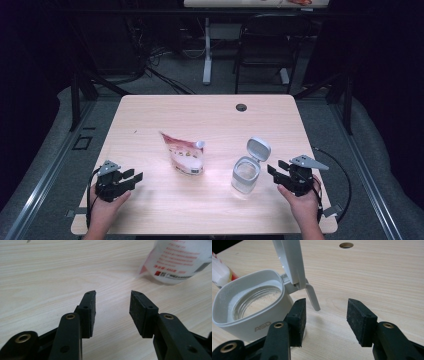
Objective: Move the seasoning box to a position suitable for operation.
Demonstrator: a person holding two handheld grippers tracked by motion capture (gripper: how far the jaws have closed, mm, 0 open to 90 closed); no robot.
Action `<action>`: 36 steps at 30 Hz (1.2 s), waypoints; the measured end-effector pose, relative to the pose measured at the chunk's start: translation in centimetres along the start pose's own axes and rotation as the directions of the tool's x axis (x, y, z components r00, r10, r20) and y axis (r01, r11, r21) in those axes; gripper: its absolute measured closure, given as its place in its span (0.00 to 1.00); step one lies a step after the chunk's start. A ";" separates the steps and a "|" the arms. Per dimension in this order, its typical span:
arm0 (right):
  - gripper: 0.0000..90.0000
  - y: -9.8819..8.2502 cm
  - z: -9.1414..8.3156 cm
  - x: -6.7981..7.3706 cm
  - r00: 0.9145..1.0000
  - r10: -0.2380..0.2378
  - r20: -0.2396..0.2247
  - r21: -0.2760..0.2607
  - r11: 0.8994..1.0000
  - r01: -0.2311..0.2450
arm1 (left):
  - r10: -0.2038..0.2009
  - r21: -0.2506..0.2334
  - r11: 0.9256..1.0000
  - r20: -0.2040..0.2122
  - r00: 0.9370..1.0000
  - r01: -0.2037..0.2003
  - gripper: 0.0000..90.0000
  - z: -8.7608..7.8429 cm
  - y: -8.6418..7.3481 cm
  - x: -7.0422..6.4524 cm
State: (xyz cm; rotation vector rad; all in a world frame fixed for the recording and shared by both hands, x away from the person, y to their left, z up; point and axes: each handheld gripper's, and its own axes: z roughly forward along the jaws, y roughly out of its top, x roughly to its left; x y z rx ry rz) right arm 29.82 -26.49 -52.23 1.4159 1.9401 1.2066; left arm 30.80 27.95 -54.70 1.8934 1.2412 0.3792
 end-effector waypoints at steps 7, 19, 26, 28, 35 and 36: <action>0.66 0.5 -1.1 0.8 0.999 -0.038 0.019 -0.009 0.999 0.039 | 0.034 0.004 0.999 0.030 0.999 -0.034 0.65 0.0 1.4 -0.9; 0.76 2.7 -3.3 3.1 0.996 -0.086 0.010 -0.059 0.995 0.086 | 0.060 0.014 0.998 0.062 0.996 -0.061 0.64 -0.1 5.1 -2.1; 0.76 3.9 -3.5 4.4 0.993 -0.118 -0.014 -0.061 0.991 0.117 | 0.096 0.037 0.994 0.087 0.992 -0.099 0.72 -0.1 7.3 -2.9; 0.76 4.4 -3.4 4.7 0.992 -0.126 -0.019 -0.054 0.991 0.125 | 0.098 0.028 0.994 0.093 0.991 -0.101 0.73 -0.2 7.9 -3.2; 0.76 5.9 -2.7 6.0 0.987 -0.155 -0.043 -0.041 0.987 0.153 | 0.110 -0.003 0.994 0.077 0.991 -0.110 0.72 0.1 9.9 -3.6; 0.76 6.0 -2.5 6.2 0.986 -0.157 -0.048 -0.040 0.987 0.156 | 0.109 -0.012 0.994 0.085 0.990 -0.109 0.72 0.1 10.1 -3.6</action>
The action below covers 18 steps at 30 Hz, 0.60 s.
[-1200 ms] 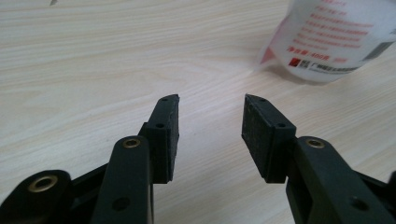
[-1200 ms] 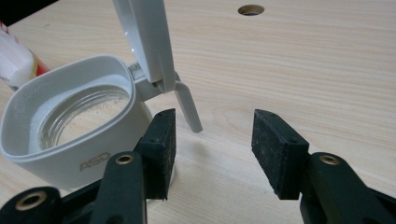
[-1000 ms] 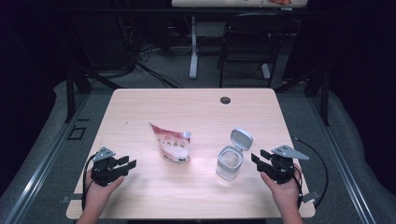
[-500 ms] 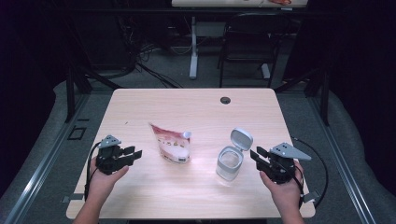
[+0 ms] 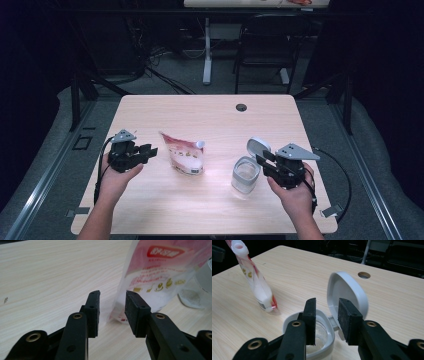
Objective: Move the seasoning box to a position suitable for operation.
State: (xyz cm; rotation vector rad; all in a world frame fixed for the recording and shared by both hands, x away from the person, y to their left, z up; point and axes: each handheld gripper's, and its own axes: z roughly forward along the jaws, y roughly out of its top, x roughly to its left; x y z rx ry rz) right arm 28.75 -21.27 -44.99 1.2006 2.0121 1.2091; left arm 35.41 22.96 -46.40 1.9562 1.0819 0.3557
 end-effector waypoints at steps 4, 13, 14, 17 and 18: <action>0.76 0.4 1.0 0.8 1.000 -0.007 -0.024 0.004 1.000 0.007 | 0.024 -0.017 1.000 0.012 1.000 -0.024 0.70 0.0 0.7 -0.3; 0.75 1.3 2.7 2.4 0.996 -0.033 -0.078 0.025 0.999 0.035 | 0.064 -0.015 0.998 0.049 0.997 -0.063 0.64 0.7 1.9 -0.7; 0.75 1.4 2.9 2.5 0.996 -0.033 -0.084 0.024 0.999 0.035 | 0.065 -0.013 0.998 0.053 0.997 -0.064 0.63 0.8 2.1 -0.8; 0.75 1.8 3.4 2.9 0.993 -0.035 -0.109 0.024 0.999 0.038 | 0.081 -0.017 0.997 0.062 0.995 -0.080 0.63 1.1 2.5 -0.8; 0.75 1.9 3.5 3.0 0.992 -0.040 -0.116 0.022 0.999 0.042 | 0.082 -0.023 0.997 0.076 0.994 -0.080 0.63 1.2 2.6 -0.9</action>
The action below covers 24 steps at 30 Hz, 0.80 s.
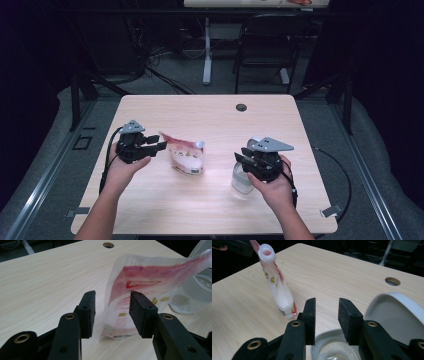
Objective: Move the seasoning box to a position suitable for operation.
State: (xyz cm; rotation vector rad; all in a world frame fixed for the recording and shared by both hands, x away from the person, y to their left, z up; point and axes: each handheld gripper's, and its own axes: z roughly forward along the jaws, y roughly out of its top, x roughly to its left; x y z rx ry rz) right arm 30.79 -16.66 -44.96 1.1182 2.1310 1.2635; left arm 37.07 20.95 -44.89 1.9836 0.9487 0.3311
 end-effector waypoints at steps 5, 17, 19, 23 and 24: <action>0.75 0.6 0.8 0.5 1.000 -0.019 -0.022 0.010 1.000 0.019 | 0.008 0.004 1.000 0.023 1.000 -0.008 0.64 0.4 0.4 -0.3; 0.74 1.5 3.5 2.2 0.993 -0.061 -0.104 0.050 0.997 0.066 | 0.024 0.004 1.000 -0.005 1.000 -0.024 0.70 0.1 0.2 -0.8; 0.76 1.7 3.9 2.5 0.991 -0.068 -0.119 0.055 0.996 0.075 | 0.023 0.009 1.000 -0.003 1.000 -0.023 0.71 0.0 0.1 -0.8; 0.76 2.1 4.8 3.0 0.987 -0.066 -0.148 0.048 0.996 0.074 | 0.027 0.008 1.000 -0.004 1.000 -0.027 0.72 -0.1 0.1 -0.8; 0.76 2.2 5.1 3.1 0.985 -0.071 -0.159 0.045 0.996 0.080 | 0.029 0.008 1.000 -0.003 1.000 -0.029 0.73 -0.1 0.1 -0.8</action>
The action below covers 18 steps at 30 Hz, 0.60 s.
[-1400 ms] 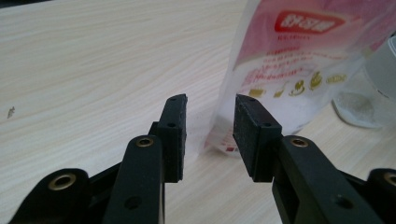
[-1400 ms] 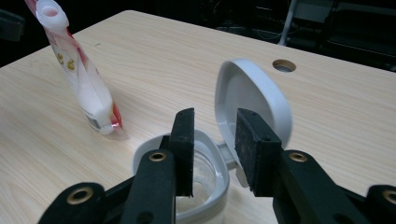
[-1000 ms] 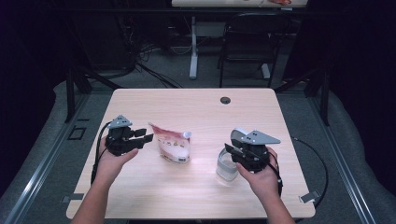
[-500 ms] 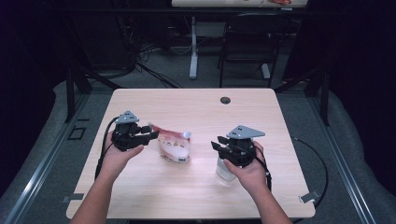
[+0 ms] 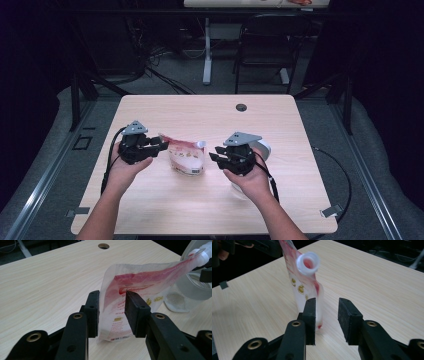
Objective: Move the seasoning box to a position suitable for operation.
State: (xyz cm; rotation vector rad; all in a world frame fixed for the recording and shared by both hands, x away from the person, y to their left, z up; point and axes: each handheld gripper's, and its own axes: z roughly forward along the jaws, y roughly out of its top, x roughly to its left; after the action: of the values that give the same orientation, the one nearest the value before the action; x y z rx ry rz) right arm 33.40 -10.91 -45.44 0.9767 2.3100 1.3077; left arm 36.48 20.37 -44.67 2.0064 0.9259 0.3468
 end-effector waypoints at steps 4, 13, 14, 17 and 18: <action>0.75 0.3 1.1 0.3 1.000 -0.009 -0.016 -0.009 1.000 0.009 | 0.001 0.002 1.000 -0.001 1.000 -0.001 0.73 0.0 0.0 0.0; 0.74 0.3 2.6 0.0 0.999 0.023 -0.045 -0.008 1.000 -0.024 | 0.000 0.002 1.000 0.002 1.000 0.000 0.74 -0.1 0.0 -0.1; 0.75 0.3 2.6 0.0 0.998 0.026 -0.050 -0.013 1.000 -0.027 | 0.001 0.002 1.000 0.001 1.000 -0.001 0.74 -0.1 0.0 -0.1; 0.76 0.4 2.8 0.1 0.998 0.028 -0.053 -0.021 0.999 -0.029 | -0.001 0.002 1.000 0.004 1.000 0.001 0.75 -0.1 0.0 -0.1; 0.77 0.5 2.8 0.2 0.998 0.030 -0.052 -0.025 0.999 -0.031 | -0.001 0.001 1.000 0.007 1.000 0.001 0.75 -0.1 0.0 -0.1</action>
State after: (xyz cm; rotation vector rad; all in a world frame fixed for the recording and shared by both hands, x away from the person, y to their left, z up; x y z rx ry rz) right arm 35.04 -8.89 -46.54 0.9847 2.3191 1.3875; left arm 36.34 20.35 -44.59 2.0065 0.9230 0.3386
